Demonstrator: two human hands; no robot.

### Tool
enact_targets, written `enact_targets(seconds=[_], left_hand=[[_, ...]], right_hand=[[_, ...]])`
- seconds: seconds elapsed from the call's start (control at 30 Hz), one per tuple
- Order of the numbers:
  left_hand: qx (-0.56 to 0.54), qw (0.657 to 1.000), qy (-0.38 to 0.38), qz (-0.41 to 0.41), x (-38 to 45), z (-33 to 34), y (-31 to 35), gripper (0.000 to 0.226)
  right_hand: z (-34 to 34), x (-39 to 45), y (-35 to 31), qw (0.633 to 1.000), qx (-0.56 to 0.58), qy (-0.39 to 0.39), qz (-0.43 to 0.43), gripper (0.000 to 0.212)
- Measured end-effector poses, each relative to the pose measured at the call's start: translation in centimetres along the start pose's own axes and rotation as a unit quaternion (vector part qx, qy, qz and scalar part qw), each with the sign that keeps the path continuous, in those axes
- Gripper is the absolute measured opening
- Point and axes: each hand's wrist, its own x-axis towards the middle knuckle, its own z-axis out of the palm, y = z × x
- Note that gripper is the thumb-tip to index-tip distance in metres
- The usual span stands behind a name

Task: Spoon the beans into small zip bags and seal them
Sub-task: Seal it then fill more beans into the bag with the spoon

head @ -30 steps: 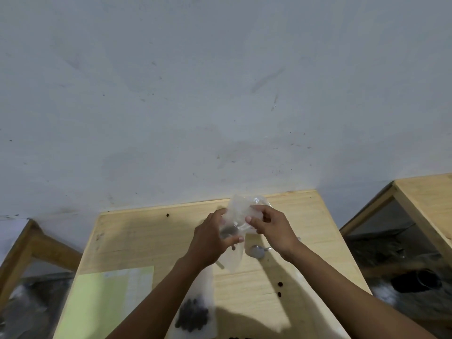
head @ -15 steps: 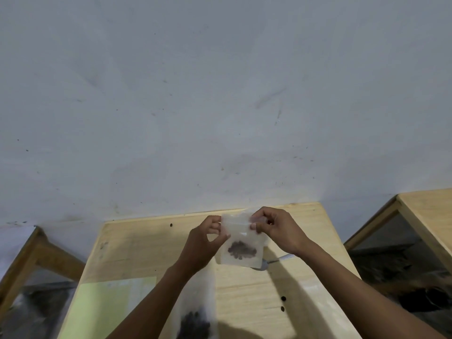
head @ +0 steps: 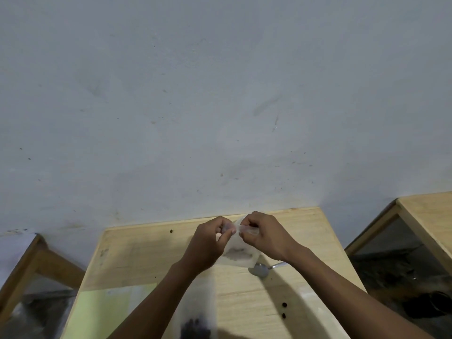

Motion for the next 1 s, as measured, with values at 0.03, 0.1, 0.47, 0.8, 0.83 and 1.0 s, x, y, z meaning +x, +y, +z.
enact_targets(seconds=[0.03, 0.1, 0.47, 0.8, 0.83, 1.0], left_hand=[[0.0, 1.0, -0.004, 0.004, 0.0, -0.2, 0.0, 0.008], [0.007, 1.0, -0.015, 0.011, 0.0, -0.5, 0.0, 0.015], [0.005, 1.0, 0.023, 0.002, -0.5, -0.9, -0.1, 0.02], [-0.012, 0.999, 0.011, -0.04, -1.8, -1.4, -0.7, 0.018], [-0.01, 0.999, 0.013, -0.045, -1.9, -1.4, -0.8, 0.018], [-0.004, 0.997, 0.028, -0.071, -2.2, -1.9, -0.7, 0.018]], right_hand=[[0.0, 0.0, 0.0, 1.0, 0.001, 0.002, 0.001, 0.019], [-0.1, -0.2, -0.1, 1.0, -0.002, 0.003, -0.001, 0.014], [0.3, -0.6, 0.4, 0.999, -0.016, 0.014, -0.039, 0.014], [1.1, -1.0, 1.3, 0.995, -0.037, 0.054, -0.075, 0.012], [1.3, -1.0, 1.3, 0.996, -0.025, 0.057, -0.066, 0.012], [1.2, -1.1, 0.9, 0.996, 0.024, 0.078, 0.024, 0.032]])
